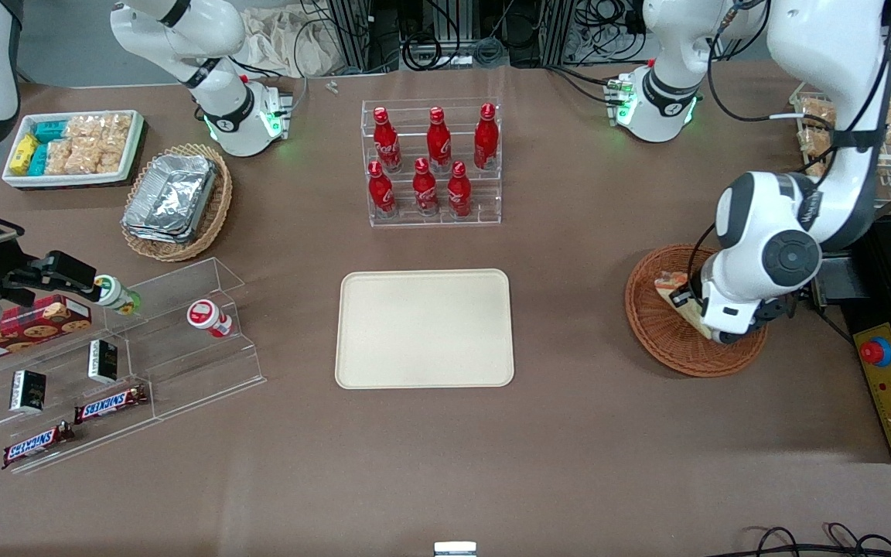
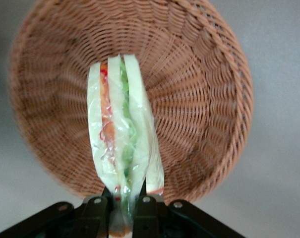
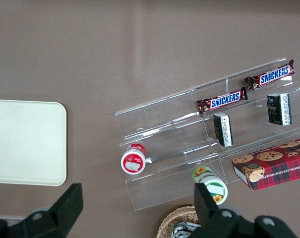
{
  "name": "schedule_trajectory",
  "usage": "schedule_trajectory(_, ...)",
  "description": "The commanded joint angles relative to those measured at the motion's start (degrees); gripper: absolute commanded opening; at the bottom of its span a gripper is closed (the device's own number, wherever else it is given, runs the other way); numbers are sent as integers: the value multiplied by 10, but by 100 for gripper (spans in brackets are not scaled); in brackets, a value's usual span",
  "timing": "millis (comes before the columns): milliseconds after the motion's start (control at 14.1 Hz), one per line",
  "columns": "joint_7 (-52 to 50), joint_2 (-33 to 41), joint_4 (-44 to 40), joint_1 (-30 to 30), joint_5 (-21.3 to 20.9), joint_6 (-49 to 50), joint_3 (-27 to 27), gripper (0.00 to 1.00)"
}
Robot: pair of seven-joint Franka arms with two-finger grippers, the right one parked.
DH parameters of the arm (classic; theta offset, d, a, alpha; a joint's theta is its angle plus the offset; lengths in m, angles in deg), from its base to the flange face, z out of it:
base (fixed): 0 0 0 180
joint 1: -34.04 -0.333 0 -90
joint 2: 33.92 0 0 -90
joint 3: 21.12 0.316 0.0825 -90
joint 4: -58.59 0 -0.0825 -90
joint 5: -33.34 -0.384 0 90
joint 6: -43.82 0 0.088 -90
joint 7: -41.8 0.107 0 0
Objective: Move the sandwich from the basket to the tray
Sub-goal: 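Lower the open left gripper over the wrapped sandwich and close on it, then lift the sandwich out of the basket and carry it to the tray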
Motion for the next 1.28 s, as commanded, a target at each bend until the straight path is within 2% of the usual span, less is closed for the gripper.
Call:
schedule_trajectory(0, -14, 4, -100, 7, 17, 103, -14, 0)
schedule_trajectory(142, -6, 3, -162, 6, 54, 152, -23, 0)
schedule_trajectory(496, 21, -17, -225, 7, 55, 181, -92, 0)
schedule_trajectory(709, 20, -24, -240, 8, 48, 188, -159, 0)
schedule_trajectory(992, 31, -52, -257, 8, 49, 174, -218, 0)
schedule_trajectory(1205, 21, -85, -255, 36, 34, 97, -234, 0)
